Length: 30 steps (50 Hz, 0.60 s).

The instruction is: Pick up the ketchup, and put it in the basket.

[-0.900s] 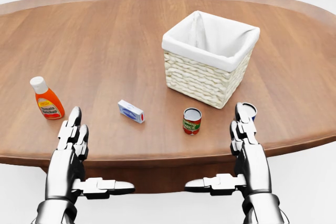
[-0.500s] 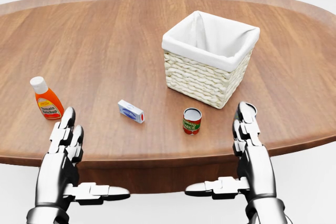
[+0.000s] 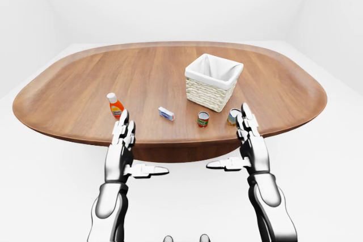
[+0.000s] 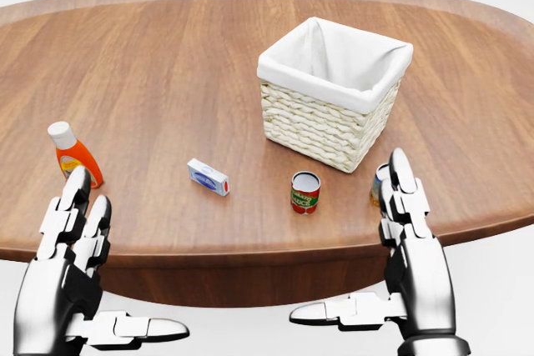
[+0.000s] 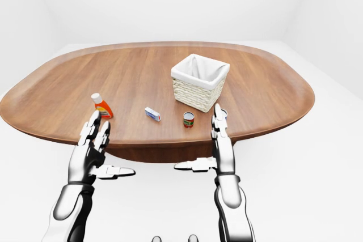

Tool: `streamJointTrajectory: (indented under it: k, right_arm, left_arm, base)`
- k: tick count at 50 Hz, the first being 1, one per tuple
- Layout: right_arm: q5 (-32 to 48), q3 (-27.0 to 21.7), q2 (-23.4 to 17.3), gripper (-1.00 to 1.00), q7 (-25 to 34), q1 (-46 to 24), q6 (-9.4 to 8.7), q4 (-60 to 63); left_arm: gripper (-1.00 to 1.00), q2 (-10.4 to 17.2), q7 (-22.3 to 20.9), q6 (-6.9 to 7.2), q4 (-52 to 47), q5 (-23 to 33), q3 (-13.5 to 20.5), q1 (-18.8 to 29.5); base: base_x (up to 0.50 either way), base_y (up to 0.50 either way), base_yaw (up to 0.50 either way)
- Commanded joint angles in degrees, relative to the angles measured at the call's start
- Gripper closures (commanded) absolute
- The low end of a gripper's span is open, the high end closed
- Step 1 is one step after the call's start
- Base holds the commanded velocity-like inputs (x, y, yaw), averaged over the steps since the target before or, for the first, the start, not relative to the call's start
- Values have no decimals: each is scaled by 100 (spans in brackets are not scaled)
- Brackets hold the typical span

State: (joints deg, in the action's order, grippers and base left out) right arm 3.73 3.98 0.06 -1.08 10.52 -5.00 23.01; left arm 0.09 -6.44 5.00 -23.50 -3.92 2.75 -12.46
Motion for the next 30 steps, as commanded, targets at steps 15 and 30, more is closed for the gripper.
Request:
streamJointTrajectory:
  k: [15,30]
  right_arm:
    - [-93,136,-48,-100,90,223,0,394]
    - [30,30,22,-100,-153,20,0,186]
  left_arm:
    - [-100,-27,-114,0,-375,-120,63,-149]
    - [-100,-35,-113,0,-326,-46,28,-153]
  base:
    - [7,19,0]
    - [18,43,0]
